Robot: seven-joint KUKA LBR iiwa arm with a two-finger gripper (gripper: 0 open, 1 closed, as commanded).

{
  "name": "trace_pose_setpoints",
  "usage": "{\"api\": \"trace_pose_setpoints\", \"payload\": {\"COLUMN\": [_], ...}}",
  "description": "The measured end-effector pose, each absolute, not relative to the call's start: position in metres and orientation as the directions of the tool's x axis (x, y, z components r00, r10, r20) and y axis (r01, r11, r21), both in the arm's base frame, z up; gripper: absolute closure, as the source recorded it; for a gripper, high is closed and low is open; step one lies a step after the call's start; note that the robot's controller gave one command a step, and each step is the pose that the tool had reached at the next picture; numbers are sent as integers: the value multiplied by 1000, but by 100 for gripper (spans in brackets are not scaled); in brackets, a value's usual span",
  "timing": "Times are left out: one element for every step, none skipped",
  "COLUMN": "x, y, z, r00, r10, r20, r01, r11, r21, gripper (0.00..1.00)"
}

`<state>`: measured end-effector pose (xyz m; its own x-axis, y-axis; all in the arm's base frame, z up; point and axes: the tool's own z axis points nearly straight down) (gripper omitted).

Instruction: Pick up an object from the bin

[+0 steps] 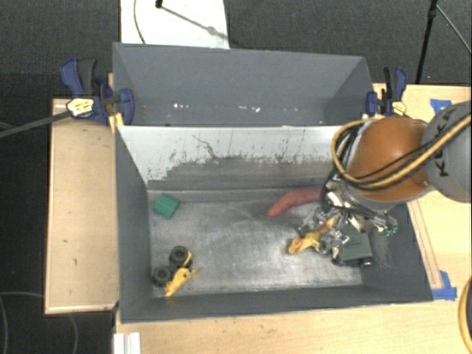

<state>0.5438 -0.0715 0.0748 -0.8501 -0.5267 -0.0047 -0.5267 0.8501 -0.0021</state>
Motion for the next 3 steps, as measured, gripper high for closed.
{"api": "trace_pose_setpoints", "payload": {"x": [542,543,544], "y": [-71,-71,-71], "z": [89,110,123], "r00": [-852,-852,-853], "r10": [-524,-523,-521], "r20": [4,1,-2], "r01": [-524,-523,-521], "r11": [852,852,853], "r21": [5,2,0], "gripper": [100,100,100]}}
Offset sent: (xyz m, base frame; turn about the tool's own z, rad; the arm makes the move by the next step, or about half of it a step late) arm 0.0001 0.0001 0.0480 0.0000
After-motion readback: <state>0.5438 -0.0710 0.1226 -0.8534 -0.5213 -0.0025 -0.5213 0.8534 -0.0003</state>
